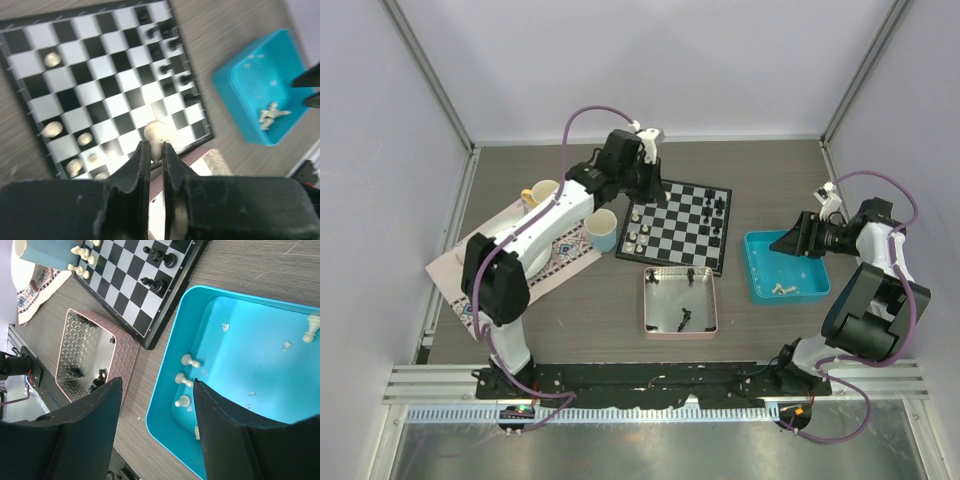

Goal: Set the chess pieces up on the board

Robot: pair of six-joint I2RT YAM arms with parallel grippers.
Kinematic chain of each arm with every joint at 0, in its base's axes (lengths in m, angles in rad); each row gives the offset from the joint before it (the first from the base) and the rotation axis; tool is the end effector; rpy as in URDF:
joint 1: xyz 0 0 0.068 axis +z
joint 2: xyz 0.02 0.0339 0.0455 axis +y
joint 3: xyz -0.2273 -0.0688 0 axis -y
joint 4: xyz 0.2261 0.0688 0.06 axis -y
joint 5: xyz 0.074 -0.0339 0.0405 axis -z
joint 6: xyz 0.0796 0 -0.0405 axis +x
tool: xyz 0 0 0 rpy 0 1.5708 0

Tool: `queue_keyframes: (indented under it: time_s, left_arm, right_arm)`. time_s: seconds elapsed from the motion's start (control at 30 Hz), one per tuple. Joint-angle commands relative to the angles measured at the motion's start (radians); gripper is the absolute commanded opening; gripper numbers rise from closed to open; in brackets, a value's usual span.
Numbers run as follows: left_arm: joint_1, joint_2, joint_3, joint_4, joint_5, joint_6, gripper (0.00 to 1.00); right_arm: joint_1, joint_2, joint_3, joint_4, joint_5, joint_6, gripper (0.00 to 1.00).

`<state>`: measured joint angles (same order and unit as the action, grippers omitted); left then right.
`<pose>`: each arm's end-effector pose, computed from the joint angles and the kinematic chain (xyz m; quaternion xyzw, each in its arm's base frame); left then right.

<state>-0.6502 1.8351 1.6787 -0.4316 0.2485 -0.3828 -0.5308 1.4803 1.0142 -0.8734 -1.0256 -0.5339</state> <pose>0.3366 -0.2806 0.2731 0.1746 0.8593 -0.3262 0.3532 0.2542 -0.0703 0.1796 -0.0580 0.8655 0.3689 0.3340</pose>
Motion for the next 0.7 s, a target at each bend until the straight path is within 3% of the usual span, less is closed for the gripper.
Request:
queue_keyframes:
  time_s: [0.0, 0.23, 0.67]
  left_arm:
    - [0.061, -0.024, 0.019, -0.226, -0.089, 0.117, 0.0]
    - [0.081, 0.108, 0.154, -0.426, -0.159, 0.194, 0.0]
    - [0.084, 0.269, 0.289, -0.529, -0.227, 0.266, 0.0]
  right_arm:
    - [-0.006, -0.017, -0.014, 0.056, 0.041, 0.008, 0.64]
    - [-0.006, -0.022, -0.022, 0.086, 0.053, 0.023, 0.64]
    - [-0.005, -0.008, -0.019, 0.088, 0.055, 0.023, 0.64]
